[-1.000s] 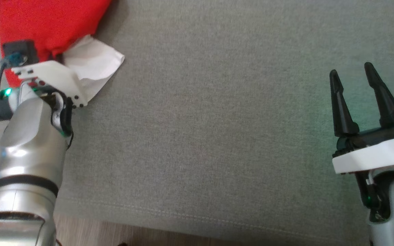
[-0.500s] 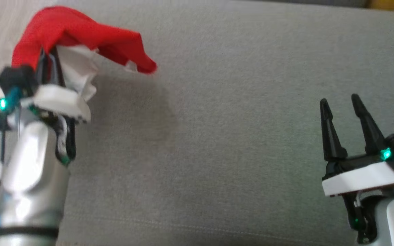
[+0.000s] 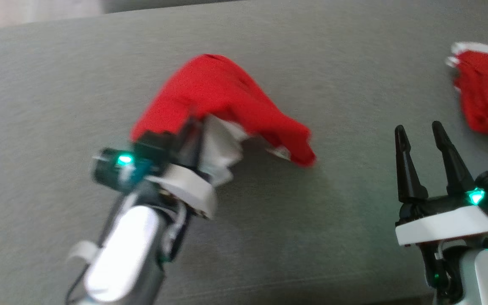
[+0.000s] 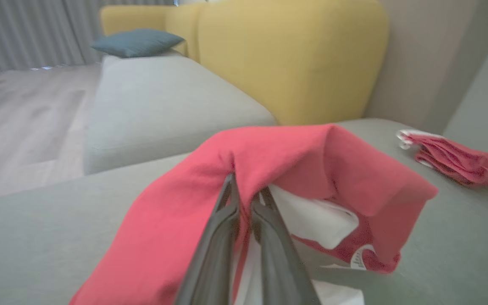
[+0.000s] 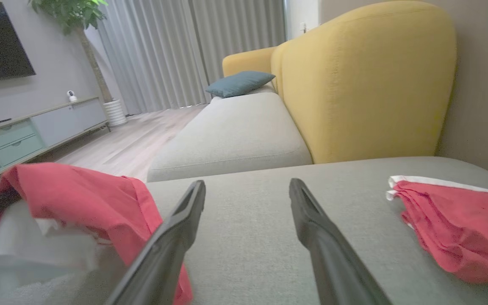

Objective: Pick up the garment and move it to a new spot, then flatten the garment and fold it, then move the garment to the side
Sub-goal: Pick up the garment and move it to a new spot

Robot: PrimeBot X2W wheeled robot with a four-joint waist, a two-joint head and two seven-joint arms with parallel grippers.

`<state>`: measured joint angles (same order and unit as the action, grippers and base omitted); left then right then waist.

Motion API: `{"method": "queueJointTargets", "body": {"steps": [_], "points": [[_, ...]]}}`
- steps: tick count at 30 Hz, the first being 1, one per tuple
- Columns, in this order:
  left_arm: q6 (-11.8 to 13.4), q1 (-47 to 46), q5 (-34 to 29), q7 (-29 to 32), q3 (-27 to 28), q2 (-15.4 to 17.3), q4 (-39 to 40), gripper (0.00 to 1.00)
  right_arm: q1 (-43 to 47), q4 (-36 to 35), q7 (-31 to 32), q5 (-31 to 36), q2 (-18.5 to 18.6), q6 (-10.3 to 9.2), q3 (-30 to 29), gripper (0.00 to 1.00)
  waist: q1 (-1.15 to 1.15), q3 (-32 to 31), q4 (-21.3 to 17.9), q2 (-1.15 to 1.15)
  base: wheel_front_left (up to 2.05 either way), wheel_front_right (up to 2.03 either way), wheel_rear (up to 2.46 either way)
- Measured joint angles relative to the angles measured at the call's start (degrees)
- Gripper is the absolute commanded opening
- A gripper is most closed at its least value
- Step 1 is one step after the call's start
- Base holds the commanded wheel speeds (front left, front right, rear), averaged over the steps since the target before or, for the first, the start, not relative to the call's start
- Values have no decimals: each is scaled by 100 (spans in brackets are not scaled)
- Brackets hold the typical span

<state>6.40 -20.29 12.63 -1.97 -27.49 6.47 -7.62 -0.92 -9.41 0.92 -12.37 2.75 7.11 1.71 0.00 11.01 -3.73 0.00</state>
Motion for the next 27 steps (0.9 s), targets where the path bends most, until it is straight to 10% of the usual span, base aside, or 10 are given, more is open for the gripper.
{"method": "queueJointTargets", "body": {"steps": [12,14,27], "points": [[-417,-301,-210,190,-896,-186,-1367,0,-123,377,-307,-321,-4,0,57,100,0,466,-1040,0,0,0,0],[-443,-309,-232,177,-912,-189,-1419,100,-123,404,-352,-321,-4,0,49,100,0,500,-1053,0,0,0,0],[-321,-148,-232,-1053,-866,-118,-699,100,-120,419,-216,-68,-7,0,-83,100,0,243,-355,0,0,0,0]]}}
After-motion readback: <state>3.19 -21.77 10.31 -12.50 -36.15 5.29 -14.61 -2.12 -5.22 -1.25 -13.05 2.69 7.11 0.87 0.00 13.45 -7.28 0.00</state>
